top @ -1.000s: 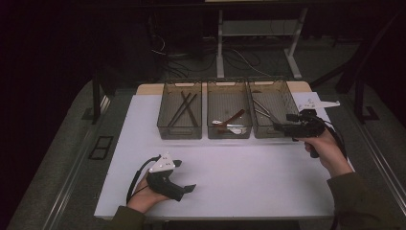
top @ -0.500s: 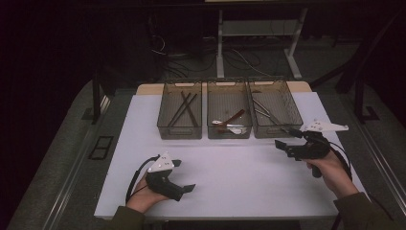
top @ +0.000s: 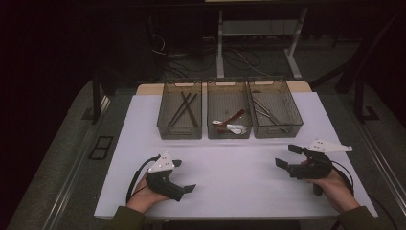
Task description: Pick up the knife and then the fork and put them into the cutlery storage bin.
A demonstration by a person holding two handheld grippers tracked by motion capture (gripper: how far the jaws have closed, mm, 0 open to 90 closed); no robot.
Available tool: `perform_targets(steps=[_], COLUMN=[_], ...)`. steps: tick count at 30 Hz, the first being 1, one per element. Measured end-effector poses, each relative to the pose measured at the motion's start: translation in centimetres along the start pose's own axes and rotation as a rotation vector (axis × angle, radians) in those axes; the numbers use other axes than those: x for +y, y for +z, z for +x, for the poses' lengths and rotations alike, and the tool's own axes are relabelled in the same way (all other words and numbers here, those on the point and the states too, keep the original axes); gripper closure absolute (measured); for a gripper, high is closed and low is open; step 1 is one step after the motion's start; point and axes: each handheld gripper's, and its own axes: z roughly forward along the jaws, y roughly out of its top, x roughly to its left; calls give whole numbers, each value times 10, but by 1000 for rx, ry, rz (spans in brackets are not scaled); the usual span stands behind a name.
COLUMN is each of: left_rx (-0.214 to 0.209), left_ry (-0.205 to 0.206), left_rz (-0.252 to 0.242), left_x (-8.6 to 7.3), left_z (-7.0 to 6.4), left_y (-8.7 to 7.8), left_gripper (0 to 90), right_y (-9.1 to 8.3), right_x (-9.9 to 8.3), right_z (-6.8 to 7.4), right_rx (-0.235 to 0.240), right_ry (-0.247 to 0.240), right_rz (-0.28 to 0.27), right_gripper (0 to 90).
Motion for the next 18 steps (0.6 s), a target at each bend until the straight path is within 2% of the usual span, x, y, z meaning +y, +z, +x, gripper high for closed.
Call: perform_targets(steps=[3, 15, 18], left_rx=[1, 1, 2], left_ry=[0, 6, 3], left_rz=[1, 5, 6], left_x=[0, 0, 0], left_z=[0, 0, 0], left_y=[0, 0, 0], left_gripper=[0, 0, 0], right_y=[0, 6, 6], right_x=[-7, -22, -22], right_z=[3, 15, 17], right_rx=[9, 5, 5], right_ry=[2, -70, -83], right_rz=[6, 98, 104], right_gripper=[173, 156, 156])
